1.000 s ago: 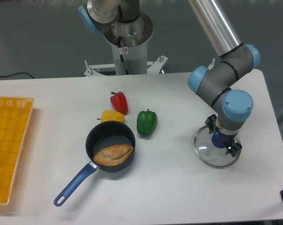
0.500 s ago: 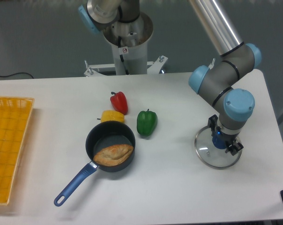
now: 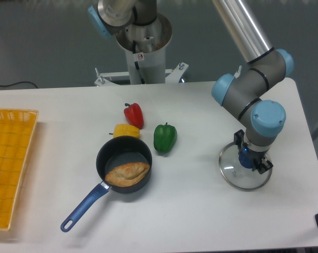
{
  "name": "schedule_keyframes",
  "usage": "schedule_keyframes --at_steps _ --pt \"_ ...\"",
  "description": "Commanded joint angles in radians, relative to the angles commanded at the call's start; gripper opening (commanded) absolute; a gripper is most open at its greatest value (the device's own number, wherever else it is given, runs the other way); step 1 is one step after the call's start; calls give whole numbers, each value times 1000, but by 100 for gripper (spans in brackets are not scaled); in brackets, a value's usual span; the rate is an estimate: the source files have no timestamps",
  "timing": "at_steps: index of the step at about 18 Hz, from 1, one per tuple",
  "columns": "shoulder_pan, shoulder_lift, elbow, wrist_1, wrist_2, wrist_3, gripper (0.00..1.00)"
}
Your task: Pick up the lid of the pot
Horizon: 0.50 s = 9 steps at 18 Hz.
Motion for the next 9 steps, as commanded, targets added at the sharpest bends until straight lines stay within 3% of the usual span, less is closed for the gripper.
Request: schedule_keyframes --at_steps 6,9 --pt "-6 47 5 -55 -8 0 59" --pt "-8 95 5 -120 -43 0 60"
